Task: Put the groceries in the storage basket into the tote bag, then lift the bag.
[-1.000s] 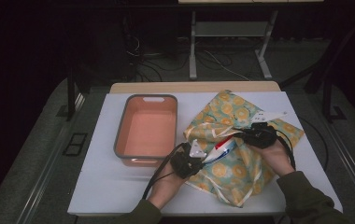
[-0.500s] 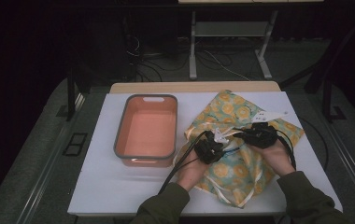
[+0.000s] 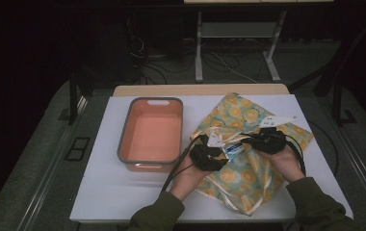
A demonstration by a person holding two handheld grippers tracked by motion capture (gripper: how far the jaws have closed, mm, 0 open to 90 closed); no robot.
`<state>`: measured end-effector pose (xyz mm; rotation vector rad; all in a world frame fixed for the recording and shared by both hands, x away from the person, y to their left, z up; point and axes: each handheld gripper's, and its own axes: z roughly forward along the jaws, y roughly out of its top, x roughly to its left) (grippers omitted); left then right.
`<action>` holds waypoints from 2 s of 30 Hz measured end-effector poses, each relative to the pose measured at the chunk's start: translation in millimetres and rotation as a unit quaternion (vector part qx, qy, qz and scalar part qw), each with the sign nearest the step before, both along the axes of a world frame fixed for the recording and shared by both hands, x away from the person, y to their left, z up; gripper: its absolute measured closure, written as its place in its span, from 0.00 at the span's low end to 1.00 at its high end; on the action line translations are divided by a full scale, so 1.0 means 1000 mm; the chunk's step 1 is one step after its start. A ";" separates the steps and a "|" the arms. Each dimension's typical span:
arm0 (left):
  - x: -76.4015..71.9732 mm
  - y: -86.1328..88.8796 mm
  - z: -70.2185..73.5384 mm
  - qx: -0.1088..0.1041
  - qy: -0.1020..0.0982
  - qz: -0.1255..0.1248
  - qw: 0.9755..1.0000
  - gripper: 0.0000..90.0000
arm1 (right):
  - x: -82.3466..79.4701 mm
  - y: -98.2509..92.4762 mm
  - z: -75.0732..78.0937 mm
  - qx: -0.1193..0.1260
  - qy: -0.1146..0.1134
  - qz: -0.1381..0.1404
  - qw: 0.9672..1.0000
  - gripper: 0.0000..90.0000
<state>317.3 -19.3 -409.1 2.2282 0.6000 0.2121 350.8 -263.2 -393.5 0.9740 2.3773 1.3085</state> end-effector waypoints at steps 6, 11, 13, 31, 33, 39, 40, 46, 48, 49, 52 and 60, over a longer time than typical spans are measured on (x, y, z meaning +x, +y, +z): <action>-0.028 0.030 0.007 -0.012 0.003 -0.018 1.000 0.60 | -0.001 0.002 -0.001 -0.002 0.001 0.003 1.000 0.99; -0.043 0.055 -0.004 -0.008 0.019 -0.024 1.000 0.52 | -0.003 0.003 -0.002 -0.005 0.006 0.009 1.000 0.98; -0.047 0.063 -0.007 -0.014 0.028 -0.023 0.999 0.51 | -0.006 0.004 -0.003 -0.008 0.008 0.014 1.000 0.98; -0.055 0.079 -0.013 -0.034 0.038 -0.031 0.998 0.42 | -0.049 0.021 -0.020 -0.047 0.046 0.076 0.995 0.68; -0.055 0.079 -0.013 -0.034 0.037 -0.031 0.998 0.41 | -0.057 0.017 -0.015 -0.030 0.047 0.083 0.995 0.65; -0.053 0.081 -0.014 -0.034 0.039 -0.027 0.998 0.41 | -0.083 0.025 -0.023 -0.048 0.056 0.116 0.990 0.58; -0.053 0.082 -0.014 -0.033 0.039 -0.027 0.998 0.41 | -0.087 0.027 -0.026 -0.051 0.063 0.122 0.989 0.57; -0.053 0.082 -0.014 -0.035 0.040 -0.024 0.998 0.41 | -0.094 0.039 -0.043 -0.088 0.079 0.137 0.984 0.51; -0.053 0.082 -0.014 -0.034 0.040 -0.025 0.998 0.41 | -0.094 0.042 -0.048 -0.096 0.084 0.138 0.982 0.49; -0.053 0.082 -0.014 -0.034 0.040 -0.024 0.998 0.41 | -0.095 0.044 -0.050 -0.102 0.084 0.138 0.982 0.48; -0.052 0.082 -0.013 -0.036 0.039 -0.021 0.998 0.41 | -0.098 0.049 -0.051 -0.119 0.066 0.140 0.981 0.57; -0.051 0.081 -0.010 -0.039 0.025 -0.016 0.999 0.39 | -0.094 0.041 -0.044 -0.151 0.034 0.131 0.979 0.99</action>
